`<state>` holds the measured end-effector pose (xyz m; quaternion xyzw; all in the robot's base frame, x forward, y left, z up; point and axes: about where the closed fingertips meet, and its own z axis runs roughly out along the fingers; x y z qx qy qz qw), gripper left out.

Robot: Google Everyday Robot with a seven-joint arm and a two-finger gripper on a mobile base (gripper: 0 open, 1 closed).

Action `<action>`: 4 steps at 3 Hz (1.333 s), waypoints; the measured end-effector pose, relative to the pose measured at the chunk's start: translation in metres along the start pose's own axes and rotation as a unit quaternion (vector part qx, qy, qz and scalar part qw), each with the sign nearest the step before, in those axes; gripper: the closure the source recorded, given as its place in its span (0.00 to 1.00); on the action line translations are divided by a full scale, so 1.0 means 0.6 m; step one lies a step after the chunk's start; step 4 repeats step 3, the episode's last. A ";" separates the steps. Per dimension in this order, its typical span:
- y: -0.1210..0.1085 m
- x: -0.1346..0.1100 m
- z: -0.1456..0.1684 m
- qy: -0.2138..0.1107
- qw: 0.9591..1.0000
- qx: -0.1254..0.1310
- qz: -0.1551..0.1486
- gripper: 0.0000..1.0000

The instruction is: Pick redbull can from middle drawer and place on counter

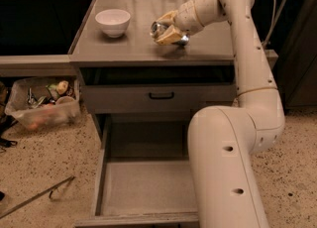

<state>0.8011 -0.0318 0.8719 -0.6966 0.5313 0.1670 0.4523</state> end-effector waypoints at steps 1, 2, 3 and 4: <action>0.000 0.000 0.000 0.000 1.000 0.000 0.000 0.11; 0.000 0.000 0.000 0.000 1.000 0.000 0.000 0.00; 0.000 0.000 0.000 0.000 1.000 0.000 0.000 0.00; 0.000 0.000 0.000 0.000 1.000 0.000 0.000 0.00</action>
Offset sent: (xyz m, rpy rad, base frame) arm 0.0000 0.0000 0.0000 0.0000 0.0000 0.0000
